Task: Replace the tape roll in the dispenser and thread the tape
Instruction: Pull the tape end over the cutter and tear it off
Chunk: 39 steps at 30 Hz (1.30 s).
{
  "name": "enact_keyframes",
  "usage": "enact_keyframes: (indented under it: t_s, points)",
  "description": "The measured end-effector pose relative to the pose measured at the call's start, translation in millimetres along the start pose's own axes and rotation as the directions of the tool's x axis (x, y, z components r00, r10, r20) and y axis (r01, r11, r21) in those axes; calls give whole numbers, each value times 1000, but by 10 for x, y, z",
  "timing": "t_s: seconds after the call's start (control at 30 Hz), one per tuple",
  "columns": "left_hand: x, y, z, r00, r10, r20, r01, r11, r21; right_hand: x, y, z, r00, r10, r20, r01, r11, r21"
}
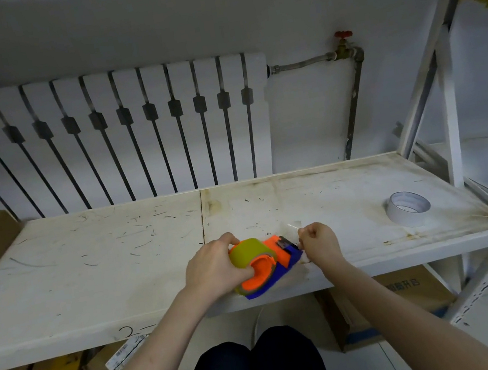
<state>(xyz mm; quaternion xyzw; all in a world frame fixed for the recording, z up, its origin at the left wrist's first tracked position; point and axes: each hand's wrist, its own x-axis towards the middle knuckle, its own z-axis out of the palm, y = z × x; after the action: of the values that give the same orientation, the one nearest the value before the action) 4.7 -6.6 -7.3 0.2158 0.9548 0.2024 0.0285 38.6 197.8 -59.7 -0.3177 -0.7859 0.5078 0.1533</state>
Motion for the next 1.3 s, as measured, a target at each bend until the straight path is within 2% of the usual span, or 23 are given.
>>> enact_keyframes:
  t_s: [0.17,0.37,0.5,0.7,0.87,0.97,1.03,1.17,1.3]
  points:
    - [99,75,-16,996,56,68,-58,998,16,-35,-79,-18,997,-72,26,69,993,91]
    - [221,295,54,994,71,81,-82,987,141,-106,-118,-102,989,-142,36,140,989,54]
    - [242,278,97,997,44,71,-52,991,124,-209,-162,-205,974,-224,15,223,973,51]
    - [246,319,36,995,61,81,-74,983,170,-523,-472,-183,860,-509,30,508,852,-124]
    - [226,305,17,993,57,106,-78,976,202,-732,-657,-160,825,-565,1,564,824,-52]
    - [229,374,52,988,107,116,-127,975,182,-804,-827,-160,783,-622,-31,621,783,-16]
    - [230,383,38,985,116,125,-136,976,168,-775,-872,-187,781,-623,-47,624,781,2]
    - [227,261,22,988,93,123,-105,990,95,-594,-807,-307,857,-514,-36,516,856,39]
    - [222,208,34,982,120,144,-129,990,55,-484,-701,-356,889,-457,-38,458,886,71]
